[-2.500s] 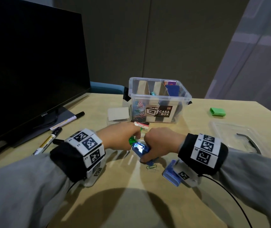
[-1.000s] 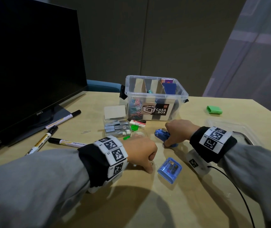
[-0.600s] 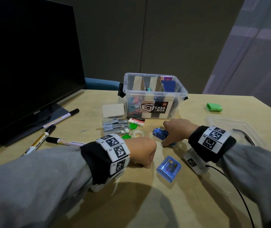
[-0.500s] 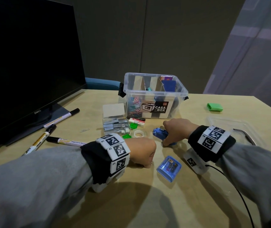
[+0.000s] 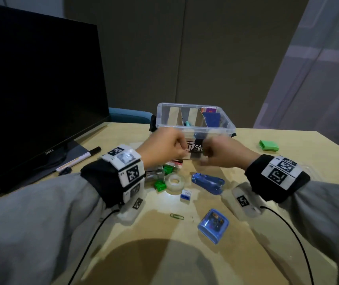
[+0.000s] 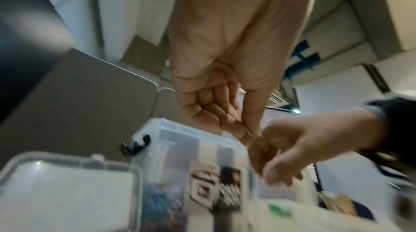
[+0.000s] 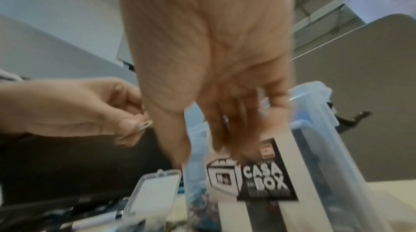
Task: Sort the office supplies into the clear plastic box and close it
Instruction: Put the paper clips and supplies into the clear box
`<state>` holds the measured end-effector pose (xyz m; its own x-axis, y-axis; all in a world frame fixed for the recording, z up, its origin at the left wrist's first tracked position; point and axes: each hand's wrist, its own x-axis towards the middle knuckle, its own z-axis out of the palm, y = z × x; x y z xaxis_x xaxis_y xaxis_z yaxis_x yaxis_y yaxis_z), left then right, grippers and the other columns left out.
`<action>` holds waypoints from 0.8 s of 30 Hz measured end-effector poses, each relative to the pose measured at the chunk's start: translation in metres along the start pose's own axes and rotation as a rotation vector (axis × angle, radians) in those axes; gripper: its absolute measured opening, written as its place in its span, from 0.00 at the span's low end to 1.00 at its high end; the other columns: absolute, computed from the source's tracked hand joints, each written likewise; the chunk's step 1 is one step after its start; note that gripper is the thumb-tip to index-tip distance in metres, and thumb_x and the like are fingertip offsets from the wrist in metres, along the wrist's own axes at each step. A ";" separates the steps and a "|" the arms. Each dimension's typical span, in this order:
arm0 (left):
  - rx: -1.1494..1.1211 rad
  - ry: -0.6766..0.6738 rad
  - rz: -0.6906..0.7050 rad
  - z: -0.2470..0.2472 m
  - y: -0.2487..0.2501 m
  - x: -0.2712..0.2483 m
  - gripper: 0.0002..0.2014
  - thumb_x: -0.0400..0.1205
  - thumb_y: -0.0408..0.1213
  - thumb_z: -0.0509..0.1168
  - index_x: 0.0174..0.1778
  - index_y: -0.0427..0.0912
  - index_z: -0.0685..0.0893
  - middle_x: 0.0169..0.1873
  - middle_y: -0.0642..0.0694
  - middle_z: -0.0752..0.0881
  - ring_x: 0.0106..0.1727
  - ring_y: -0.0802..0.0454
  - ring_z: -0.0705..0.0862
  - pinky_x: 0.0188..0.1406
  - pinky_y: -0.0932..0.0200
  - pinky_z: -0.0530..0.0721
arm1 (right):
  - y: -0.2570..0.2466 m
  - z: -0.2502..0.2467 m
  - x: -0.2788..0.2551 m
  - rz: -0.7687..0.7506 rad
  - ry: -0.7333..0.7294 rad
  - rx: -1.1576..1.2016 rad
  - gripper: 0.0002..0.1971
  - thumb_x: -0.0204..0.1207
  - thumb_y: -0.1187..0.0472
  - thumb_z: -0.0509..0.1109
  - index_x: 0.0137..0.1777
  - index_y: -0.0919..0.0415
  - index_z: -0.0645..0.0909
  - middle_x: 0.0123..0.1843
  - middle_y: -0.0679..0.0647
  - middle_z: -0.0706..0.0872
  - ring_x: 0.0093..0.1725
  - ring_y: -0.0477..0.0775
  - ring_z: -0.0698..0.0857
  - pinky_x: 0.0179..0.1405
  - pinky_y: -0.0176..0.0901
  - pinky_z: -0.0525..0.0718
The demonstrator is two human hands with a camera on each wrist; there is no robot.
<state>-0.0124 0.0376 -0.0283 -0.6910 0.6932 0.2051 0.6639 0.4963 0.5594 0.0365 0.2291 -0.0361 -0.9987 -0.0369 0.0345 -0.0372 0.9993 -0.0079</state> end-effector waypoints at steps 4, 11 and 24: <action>-0.146 0.285 -0.075 -0.029 -0.009 0.026 0.06 0.76 0.36 0.77 0.44 0.46 0.87 0.35 0.51 0.88 0.36 0.60 0.87 0.34 0.68 0.81 | 0.004 -0.019 0.019 -0.062 0.442 0.185 0.08 0.79 0.55 0.68 0.42 0.58 0.80 0.36 0.49 0.82 0.35 0.48 0.80 0.34 0.41 0.80; 0.009 0.390 -0.132 -0.025 -0.015 0.071 0.07 0.78 0.36 0.75 0.50 0.42 0.87 0.44 0.47 0.87 0.46 0.52 0.87 0.47 0.58 0.85 | 0.020 -0.007 0.080 0.086 0.467 0.025 0.19 0.81 0.42 0.62 0.60 0.56 0.78 0.57 0.54 0.79 0.58 0.53 0.76 0.59 0.49 0.76; 0.222 0.088 0.269 -0.010 -0.024 0.037 0.06 0.81 0.42 0.69 0.40 0.48 0.80 0.35 0.55 0.82 0.36 0.59 0.81 0.36 0.63 0.79 | 0.027 0.002 0.092 0.203 0.178 0.029 0.25 0.82 0.41 0.54 0.70 0.54 0.75 0.74 0.58 0.72 0.76 0.60 0.65 0.75 0.63 0.62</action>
<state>-0.0564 0.0464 -0.0260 -0.4986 0.7718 0.3946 0.8646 0.4102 0.2901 -0.0560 0.2526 -0.0356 -0.9641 0.1690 0.2049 0.1596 0.9853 -0.0616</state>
